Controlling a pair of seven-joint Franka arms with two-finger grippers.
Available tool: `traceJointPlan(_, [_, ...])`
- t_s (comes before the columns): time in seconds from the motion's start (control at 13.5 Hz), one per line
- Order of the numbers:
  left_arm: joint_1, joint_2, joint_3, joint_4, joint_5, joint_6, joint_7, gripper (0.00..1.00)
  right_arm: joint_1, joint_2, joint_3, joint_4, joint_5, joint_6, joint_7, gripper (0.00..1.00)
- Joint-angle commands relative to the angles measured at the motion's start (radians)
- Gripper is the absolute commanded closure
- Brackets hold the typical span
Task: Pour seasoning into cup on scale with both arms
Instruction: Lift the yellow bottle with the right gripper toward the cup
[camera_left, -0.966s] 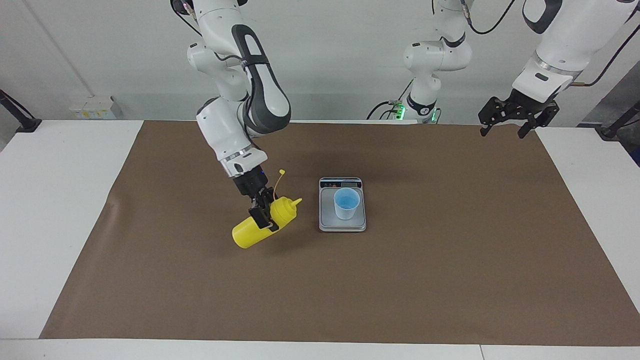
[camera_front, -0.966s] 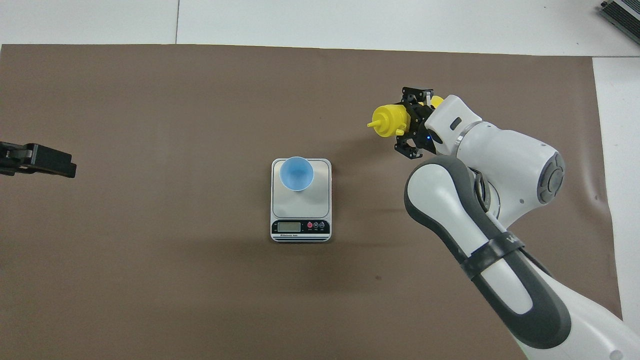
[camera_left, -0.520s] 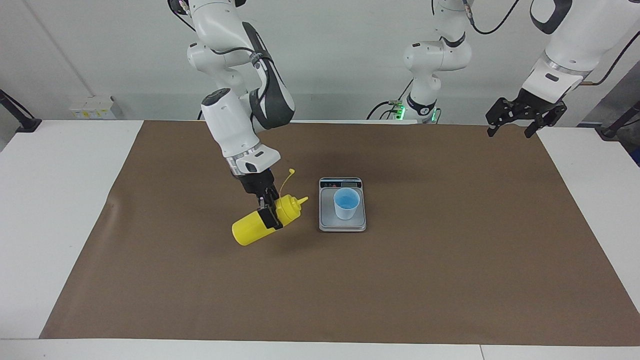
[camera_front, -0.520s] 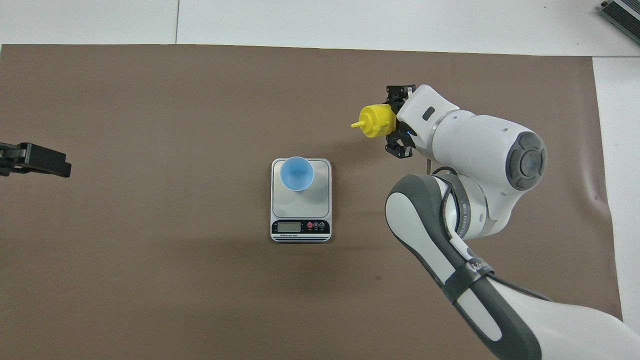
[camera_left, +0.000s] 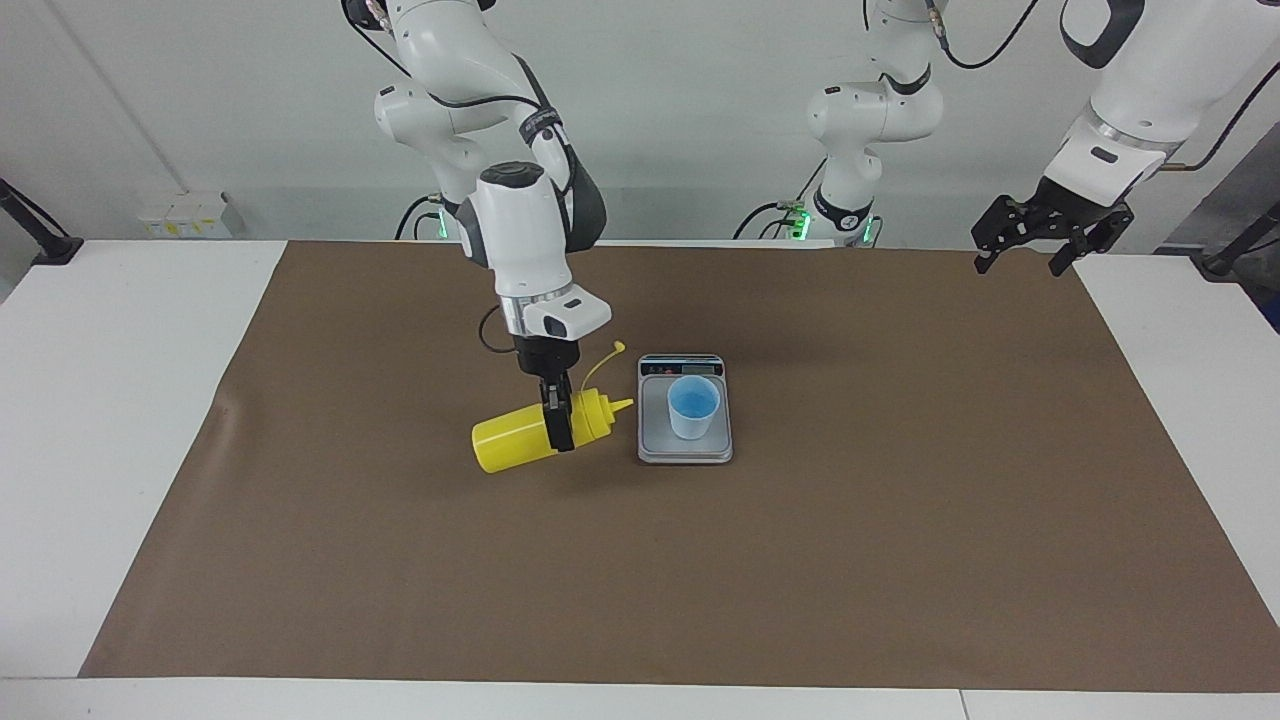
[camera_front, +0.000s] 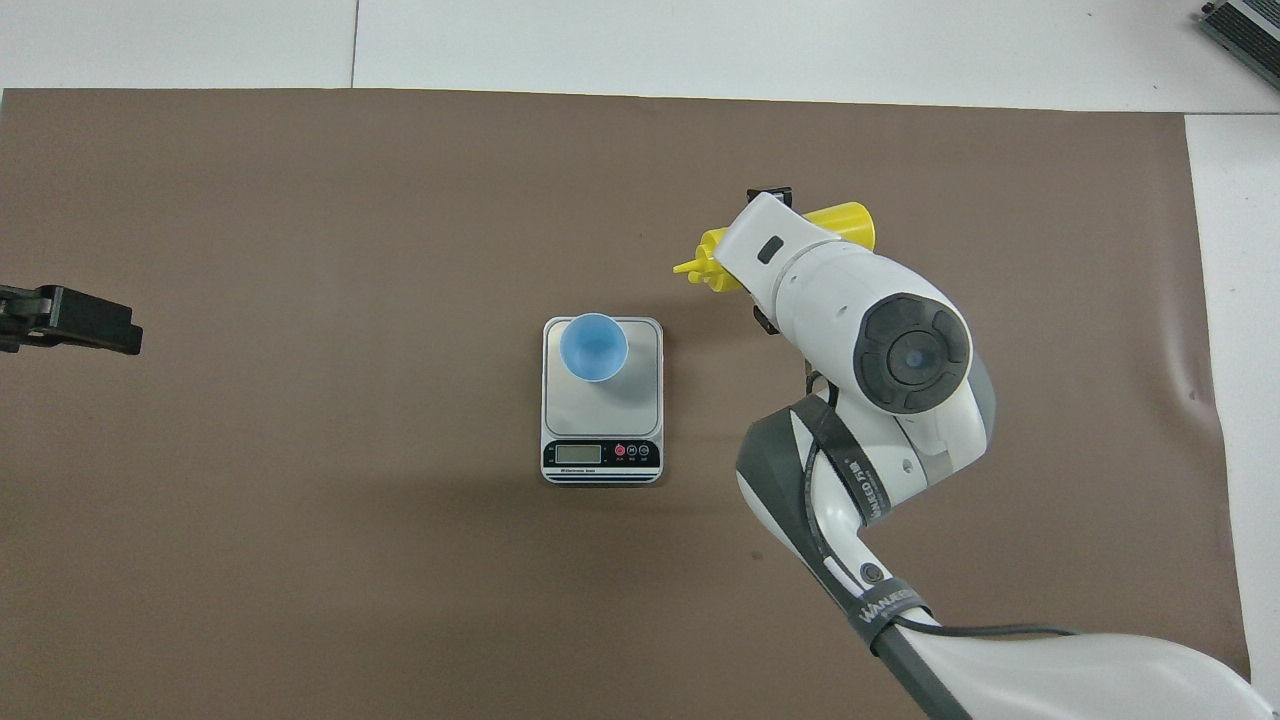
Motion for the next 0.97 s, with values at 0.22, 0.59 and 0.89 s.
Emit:
traceJointPlan(0.22, [0.009, -0.030, -0.007, -0.032, 0.018, 0.001, -0.007, 0.00, 0.058, 0.025, 0.005, 0.065, -0.216, -0.080, 0.137, 1.00])
traceJointPlan(0.59, [0.008, -0.030, -0.007, -0.032, 0.018, 0.001, -0.007, 0.00, 0.109, 0.071, 0.005, 0.096, -0.316, -0.128, 0.173, 1.00])
traceJointPlan(0.89, [0.008, -0.030, -0.007, -0.031, 0.018, 0.001, -0.007, 0.00, 0.152, 0.104, 0.006, 0.153, -0.454, -0.223, 0.210, 1.00])
